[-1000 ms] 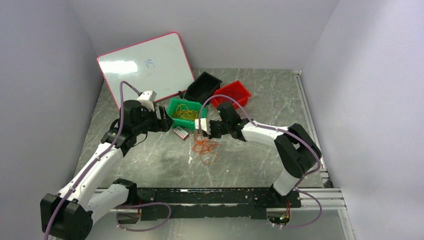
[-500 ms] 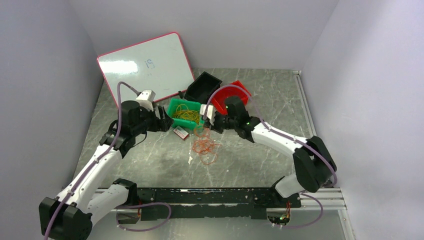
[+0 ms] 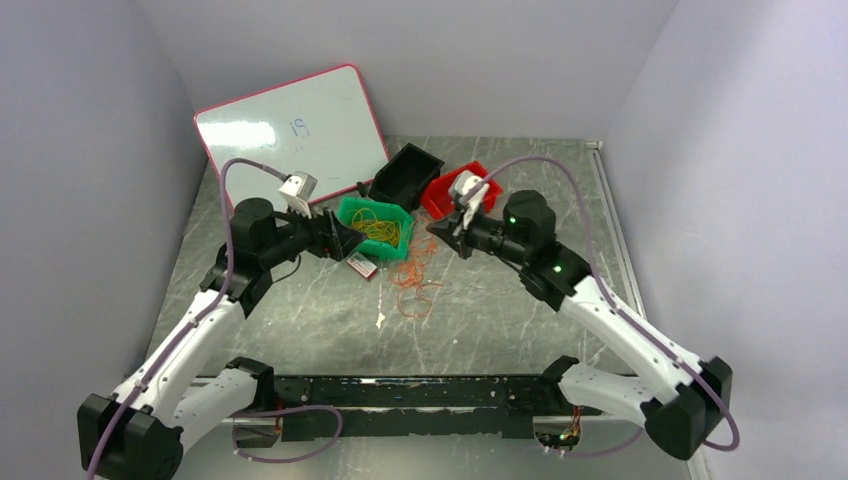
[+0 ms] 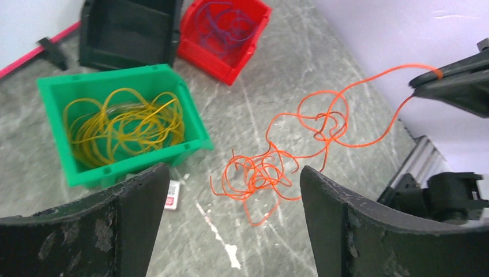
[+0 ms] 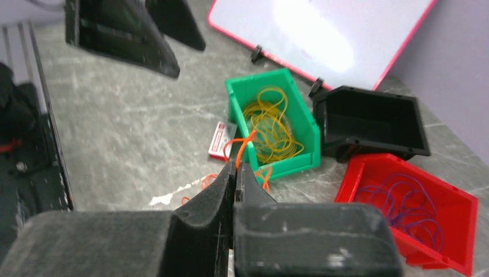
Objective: Untangle the cables
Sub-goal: Untie the cable.
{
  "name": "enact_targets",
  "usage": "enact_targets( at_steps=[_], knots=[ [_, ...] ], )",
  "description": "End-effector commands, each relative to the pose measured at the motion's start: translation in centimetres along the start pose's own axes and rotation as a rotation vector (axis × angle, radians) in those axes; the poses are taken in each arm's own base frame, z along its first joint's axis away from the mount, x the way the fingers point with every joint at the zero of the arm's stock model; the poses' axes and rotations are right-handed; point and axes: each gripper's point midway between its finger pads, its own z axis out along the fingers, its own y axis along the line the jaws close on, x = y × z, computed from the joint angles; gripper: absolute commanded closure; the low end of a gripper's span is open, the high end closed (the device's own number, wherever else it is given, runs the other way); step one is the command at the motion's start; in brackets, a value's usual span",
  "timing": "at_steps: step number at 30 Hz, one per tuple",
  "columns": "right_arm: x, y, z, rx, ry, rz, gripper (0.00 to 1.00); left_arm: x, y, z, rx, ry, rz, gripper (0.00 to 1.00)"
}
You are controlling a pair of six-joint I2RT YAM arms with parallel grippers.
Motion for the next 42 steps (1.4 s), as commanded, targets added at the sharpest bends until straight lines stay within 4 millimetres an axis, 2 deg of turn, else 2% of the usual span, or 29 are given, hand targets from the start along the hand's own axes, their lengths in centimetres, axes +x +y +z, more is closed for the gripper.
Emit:
enact_targets(
  at_steps=[1, 4, 8, 16, 21, 23, 25, 32, 35, 39, 42],
  knots=[
    [-3.3, -1.3, -3.0, 0.156, -0.095, 0.156, 1.0, -2.7, -4.5, 0.9, 0.187, -0.07, 0.03, 0.12],
    [-5.5, -1.5, -4.4, 0.196, -0.172, 0.232, 1.0, -2.0, -7.0, 2.1, 0.252, -0.061, 0.045, 0.12],
    [-7.5, -1.9, -5.2, 0.235, -0.231, 0.358, 1.0, -1.1, -9.5, 3.6, 0.315, -0.057, 0.064, 0.13],
    [-8.7, -3.0, -6.0, 0.307, -0.283, 0.446, 1.0, -0.5, -13.5, 4.8, 0.451, -0.059, 0.109, 0.13],
    [-8.9, -2.9, -5.8, 0.298, -0.294, 0.467, 1.0, 0.5, -14.6, 5.4, 0.491, -0.041, 0.125, 0.14],
    [-10.5, -2.7, -6.2, 0.276, -0.328, 0.469, 1.0, 1.2, -14.6, 5.5, 0.502, -0.03, 0.123, 0.15],
    [-10.9, -2.5, -6.2, 0.259, -0.337, 0.473, 1.0, 1.7, -14.4, 5.7, 0.501, -0.025, 0.118, 0.19],
    [-12.1, -1.6, -6.2, 0.197, -0.356, 0.488, 1.0, 2.6, -14.0, 6.6, 0.492, 0.004, 0.108, 0.44],
    [-12.3, -1.8, -6.4, 0.209, -0.36, 0.488, 1.0, 2.7, -14.4, 6.8, 0.516, 0.018, 0.11, 0.61],
    [-12.4, -2.2, -6.8, 0.238, -0.361, 0.482, 1.0, 3.2, -14.4, 6.7, 0.52, 0.036, 0.106, 0.91],
    [-12.7, -3.0, -7.7, 0.299, -0.378, 0.473, 1.0, 3.6, -13.9, 6.6, 0.501, 0.04, 0.103, 0.93]
  ],
)
